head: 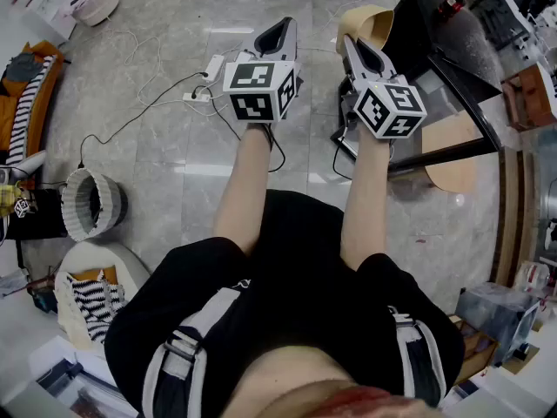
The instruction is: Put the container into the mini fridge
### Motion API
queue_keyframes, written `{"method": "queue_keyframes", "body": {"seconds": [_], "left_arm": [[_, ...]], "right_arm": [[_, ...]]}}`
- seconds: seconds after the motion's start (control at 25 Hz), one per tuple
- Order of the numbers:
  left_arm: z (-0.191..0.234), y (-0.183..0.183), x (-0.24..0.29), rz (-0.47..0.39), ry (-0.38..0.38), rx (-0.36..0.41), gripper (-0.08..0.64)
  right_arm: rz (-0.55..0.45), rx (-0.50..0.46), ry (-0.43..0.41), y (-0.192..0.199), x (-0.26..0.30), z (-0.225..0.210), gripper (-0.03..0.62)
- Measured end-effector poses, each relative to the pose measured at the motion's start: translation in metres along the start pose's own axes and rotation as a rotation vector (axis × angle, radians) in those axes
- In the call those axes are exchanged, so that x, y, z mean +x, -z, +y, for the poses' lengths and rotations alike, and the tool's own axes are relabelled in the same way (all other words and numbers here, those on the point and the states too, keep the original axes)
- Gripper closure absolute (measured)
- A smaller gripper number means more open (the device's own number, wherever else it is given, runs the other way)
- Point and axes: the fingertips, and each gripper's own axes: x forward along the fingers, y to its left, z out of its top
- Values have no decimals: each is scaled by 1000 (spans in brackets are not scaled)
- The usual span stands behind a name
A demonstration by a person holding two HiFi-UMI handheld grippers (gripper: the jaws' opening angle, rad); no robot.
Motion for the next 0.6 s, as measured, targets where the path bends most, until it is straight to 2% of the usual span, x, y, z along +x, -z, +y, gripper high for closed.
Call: {"method": "queue_keyframes", "body": {"seconds": [0.24, 0.44, 0.6], "left_arm": [[8, -6, 3, -2, 16, 16, 552], [19, 0, 4, 3, 10, -5, 552], [26, 16, 10, 43, 20, -7, 552]], "right_arm": [[-11, 23, 55, 0, 12, -6, 574], [-7, 29, 40, 2, 13, -1, 574], [22, 49, 40, 20, 19, -4, 574]]}}
